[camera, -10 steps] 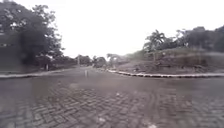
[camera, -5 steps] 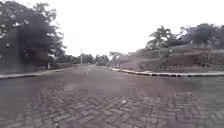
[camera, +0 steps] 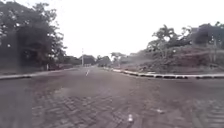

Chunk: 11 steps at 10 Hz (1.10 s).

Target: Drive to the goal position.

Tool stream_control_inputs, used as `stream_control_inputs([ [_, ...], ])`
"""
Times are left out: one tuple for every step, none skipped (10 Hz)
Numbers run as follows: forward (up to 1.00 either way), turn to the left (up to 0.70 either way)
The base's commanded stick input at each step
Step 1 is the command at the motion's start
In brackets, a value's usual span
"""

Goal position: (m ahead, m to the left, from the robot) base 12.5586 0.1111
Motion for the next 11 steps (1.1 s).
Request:
stream_control_inputs([
  [1.00,0.00],
  [1.00,0.00],
  [1.00,0.00],
  [1.00,0.00],
  [1.00,0.00],
  [1.00,0.00],
  [1.00,0.00],
  [1.00,0.10],
  [1.00,0.28],
  [1.00,0.36],
  [1.00,0.40],
])
